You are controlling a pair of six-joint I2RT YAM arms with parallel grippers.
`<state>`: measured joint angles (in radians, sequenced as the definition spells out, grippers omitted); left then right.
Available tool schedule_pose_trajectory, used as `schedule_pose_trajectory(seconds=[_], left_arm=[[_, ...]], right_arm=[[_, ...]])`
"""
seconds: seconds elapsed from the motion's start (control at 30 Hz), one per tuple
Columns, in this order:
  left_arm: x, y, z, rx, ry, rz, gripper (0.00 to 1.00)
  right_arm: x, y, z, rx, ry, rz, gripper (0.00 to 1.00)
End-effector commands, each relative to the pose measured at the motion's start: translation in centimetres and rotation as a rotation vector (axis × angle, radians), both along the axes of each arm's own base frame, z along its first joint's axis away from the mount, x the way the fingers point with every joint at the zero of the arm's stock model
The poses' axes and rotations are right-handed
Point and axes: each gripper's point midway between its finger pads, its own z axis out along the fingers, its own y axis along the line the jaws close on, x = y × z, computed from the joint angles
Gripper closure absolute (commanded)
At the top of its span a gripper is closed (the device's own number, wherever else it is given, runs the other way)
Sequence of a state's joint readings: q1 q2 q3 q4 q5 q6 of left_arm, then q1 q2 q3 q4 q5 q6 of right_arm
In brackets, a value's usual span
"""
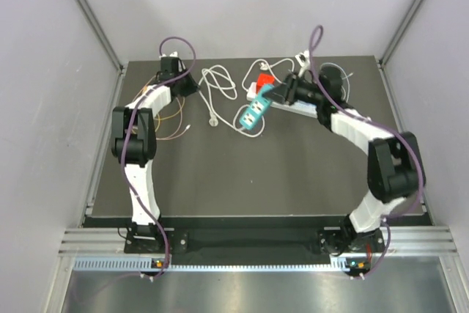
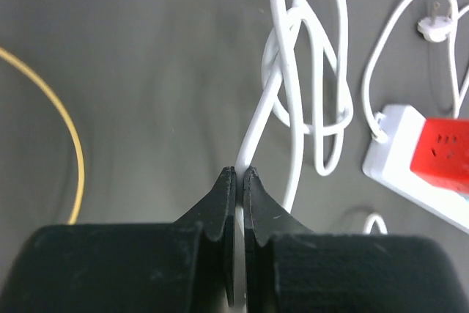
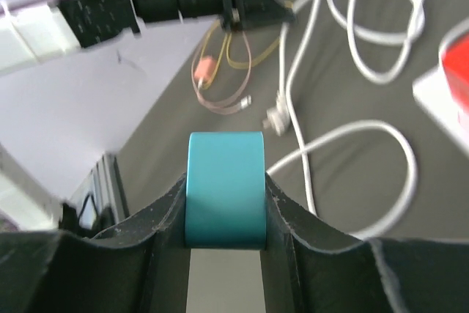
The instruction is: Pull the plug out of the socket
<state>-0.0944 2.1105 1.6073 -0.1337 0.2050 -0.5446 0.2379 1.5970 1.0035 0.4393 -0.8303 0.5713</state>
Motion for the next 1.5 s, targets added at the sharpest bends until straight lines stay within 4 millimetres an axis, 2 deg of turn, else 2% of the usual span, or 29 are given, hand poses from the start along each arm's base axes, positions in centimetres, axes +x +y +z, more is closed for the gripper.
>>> schedule_pose_trajectory(seconds=[0.0,0.03,0.1,0.17,0.2,0.23,0.27,0.37,0.53,0.6,0.63,0.7,0.73,0.77,0.8,0.83,0.87,0.9,0.93,0.97,1.0,1.03,1.1,1.13,1.2,1.27,1.37,1.4,1.47], left_arm=[[3.1,0.1,3.0,-0.055,-0.115,-0.039,0.98],[3.5,0.6,1.8,-0.065,-0.095,-0.034,0.94],[3.7,0.7,1.8,-0.079,-0.09,-0.046,0.79],[3.5,1.0,2.2,-0.078,-0.1,-0.062,0.67],[3.6,1.4,3.6,-0.07,-0.136,-0.066,0.54],[3.5,1.6,4.3,-0.067,-0.155,-0.067,0.47],[3.2,1.8,4.5,-0.061,-0.163,-0.068,0.39],[2.7,2.6,8.5,-0.014,-0.251,-0.085,0.22],[0.9,3.4,15.0,0.05,-0.369,-0.092,0.21],[0.0,4.1,15.8,0.085,-0.384,-0.068,0.2],[-1.0,4.3,18.1,0.111,-0.429,-0.064,0.2],[-2.5,4.7,18.3,0.132,-0.43,-0.053,0.19],[-3.9,4.8,20.5,0.138,-0.474,-0.049,0.19],[-4.8,4.9,20.1,0.142,-0.464,-0.048,0.18],[-5.6,5.0,20.4,0.143,-0.466,-0.043,0.18],[-7.3,5.0,22.2,0.144,-0.499,-0.039,0.18],[-8.4,5.0,21.1,0.144,-0.468,-0.042,0.18],[-10.3,5.0,22.7,0.144,-0.501,-0.039,0.18],[-11.2,5.1,22.7,0.144,-0.504,-0.035,0.17],[-12.4,5.1,20.8,0.144,-0.467,-0.035,0.17],[-14.1,5.2,22.1,0.146,-0.504,-0.028,0.15],[-15.1,5.2,20.5,0.144,-0.475,-0.031,0.14],[-17.2,5.2,20.9,0.145,-0.493,-0.028,0.13],[-18.0,5.3,19.7,0.145,-0.464,-0.029,0.13],[-19.6,5.3,20.1,0.135,-0.471,-0.025,0.13],[-20.9,5.0,18.8,0.123,-0.434,-0.034,0.11],[-22.6,5.2,18.6,0.109,-0.437,-0.006,0.02],[-23.2,5.4,19.2,0.103,-0.46,0.009,0.01],[-23.8,5.5,18.6,0.104,-0.457,0.02,0.01]], right_arm=[[3.1,4.9,2.8,0.054,-0.047,-0.001,1.0],[4.9,6.5,2.9,0.061,-0.049,0.002,1.0],[5.2,10.1,2.5,0.054,-0.037,0.054,1.0],[7.7,12.7,2.0,0.041,-0.033,0.035,1.0],[8.7,14.2,0.0,0.029,0.003,0.011,1.0],[9.9,15.2,2.0,0.059,-0.03,0.003,1.0],[10.6,16.0,2.0,0.068,-0.017,-0.003,1.0],[13.3,17.8,0.1,0.056,0.054,-0.068,1.0],[15.2,18.9,-1.3,0.002,-0.02,-0.113,1.0],[16.0,18.9,-3.2,-0.026,-0.011,-0.136,1.0],[16.5,18.8,-3.4,-0.03,-0.014,-0.154,0.98],[16.9,18.8,-4.4,-0.046,-0.023,-0.159,0.86],[17.2,18.9,-5.6,-0.061,-0.018,-0.165,0.79],[17.5,18.8,-6.0,-0.069,-0.024,-0.17,0.71],[17.7,18.8,-6.5,-0.084,-0.035,-0.17,0.69],[18.3,18.5,-7.1,-0.097,-0.039,-0.191,0.66],[18.5,18.3,-7.6,-0.11,-0.041,-0.198,0.61],[18.8,18.0,-8.0,-0.115,-0.037,-0.205,0.57],[19.1,17.8,-7.9,-0.117,-0.04,-0.212,0.54],[19.3,17.5,-7.8,-0.121,-0.047,-0.217,0.48],[19.7,17.0,-7.5,-0.122,-0.054,-0.226,0.45],[19.8,16.7,-7.5,-0.125,-0.056,-0.23,0.43],[20.1,16.0,-6.7,-0.143,-0.078,-0.24,0.35],[20.3,15.6,-6.4,-0.148,-0.086,-0.245,0.32],[20.5,14.9,-5.2,-0.156,-0.116,-0.248,0.23],[20.5,14.2,-4.2,-0.179,-0.152,-0.246,0.08],[20.0,13.1,-0.5,-0.188,-0.255,-0.195,0.0],[19.4,12.7,2.0,-0.181,-0.309,-0.176,0.0],[17.3,13.0,4.0,-0.165,-0.395,-0.045,0.0]])
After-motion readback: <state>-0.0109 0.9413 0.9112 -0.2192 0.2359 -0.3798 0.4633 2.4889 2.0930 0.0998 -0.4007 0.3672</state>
